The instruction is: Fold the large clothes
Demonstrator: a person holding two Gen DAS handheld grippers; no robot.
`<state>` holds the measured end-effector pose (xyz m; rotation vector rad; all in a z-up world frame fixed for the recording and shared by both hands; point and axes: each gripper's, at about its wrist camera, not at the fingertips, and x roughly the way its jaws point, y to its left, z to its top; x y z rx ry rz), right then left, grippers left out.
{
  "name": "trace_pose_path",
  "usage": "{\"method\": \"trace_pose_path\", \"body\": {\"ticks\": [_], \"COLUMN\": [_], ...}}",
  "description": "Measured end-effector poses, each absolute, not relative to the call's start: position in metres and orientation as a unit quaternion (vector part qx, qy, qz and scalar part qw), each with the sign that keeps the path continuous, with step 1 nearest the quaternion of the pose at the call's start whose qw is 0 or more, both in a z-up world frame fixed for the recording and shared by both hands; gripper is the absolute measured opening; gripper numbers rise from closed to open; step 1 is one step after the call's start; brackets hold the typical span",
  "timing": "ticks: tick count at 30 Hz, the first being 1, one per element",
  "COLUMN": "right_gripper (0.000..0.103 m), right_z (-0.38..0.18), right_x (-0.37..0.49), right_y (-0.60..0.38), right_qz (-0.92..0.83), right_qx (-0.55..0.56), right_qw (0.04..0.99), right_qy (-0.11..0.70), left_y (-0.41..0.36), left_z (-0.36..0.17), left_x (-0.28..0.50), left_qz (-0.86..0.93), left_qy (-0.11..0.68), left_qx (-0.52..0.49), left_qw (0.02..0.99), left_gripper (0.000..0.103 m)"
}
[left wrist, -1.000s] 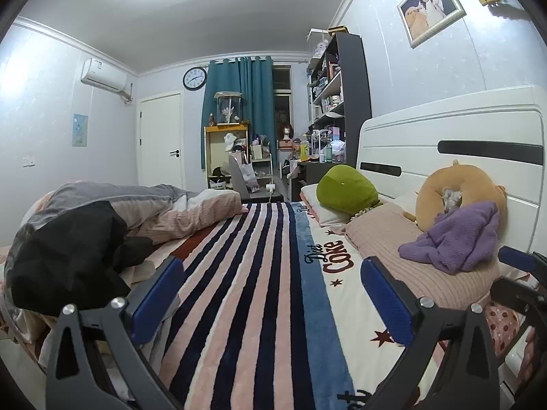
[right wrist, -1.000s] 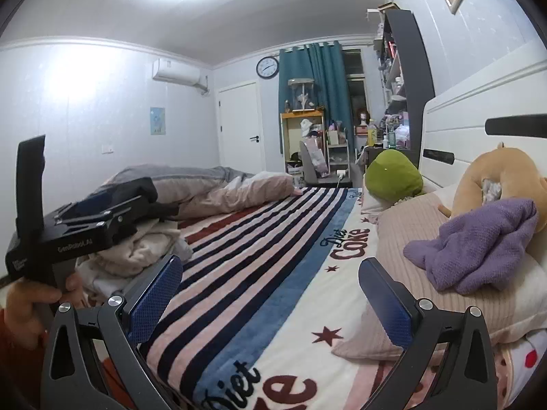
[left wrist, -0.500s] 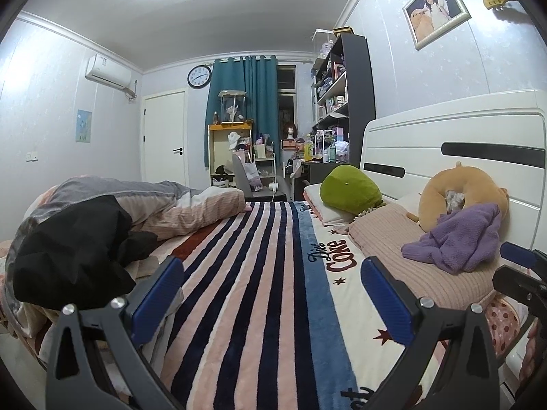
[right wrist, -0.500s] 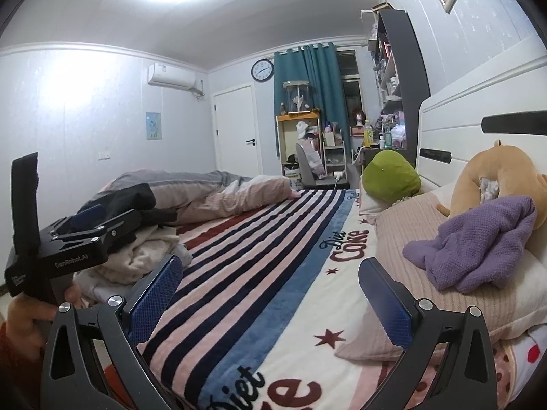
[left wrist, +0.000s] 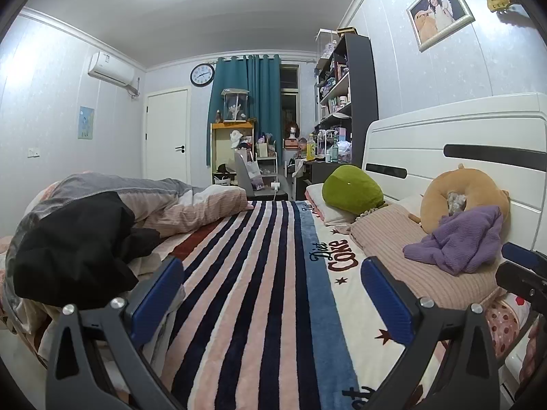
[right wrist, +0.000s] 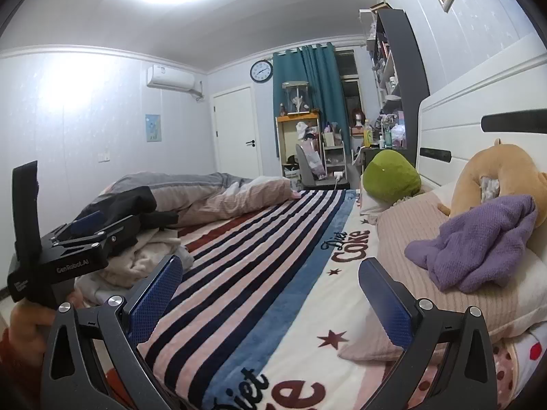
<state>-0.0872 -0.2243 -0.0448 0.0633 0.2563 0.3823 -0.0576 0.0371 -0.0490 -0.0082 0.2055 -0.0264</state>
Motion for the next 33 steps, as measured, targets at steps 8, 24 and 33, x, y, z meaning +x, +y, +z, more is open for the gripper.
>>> {"method": "trace_pose_path", "body": {"ticks": [8, 24, 33], "right_gripper": [0.103, 0.103, 0.103], "right_z": [-0.0471, -0.0487, -0.049], "right_x": [-0.0886, -0.088, -0.0872], "right_y": [-0.2224, -0.2294, -0.2311], "right_qz": [0.185, 0.181, 0.182], "right_qx": [0.045, 0.058, 0.059], "right_qw": [0.973, 0.973, 0.973], "right_qy": [0.129, 0.129, 0.129], "left_y": [0.0379, 0.0385, 0.038], "left_z": [-0.0501, -0.0503, -0.0504], "left_x": [-0.0569, -0.0563, -0.0562], "left_qz": [-0.012, -0.013, -0.013], "left_qy": [0.103, 0.103, 0.103], "left_qx": [-0.003, -0.003, -0.003], "left_qw": [0.995, 0.995, 0.995], "left_gripper": [0.102, 0.102, 0.102]}}
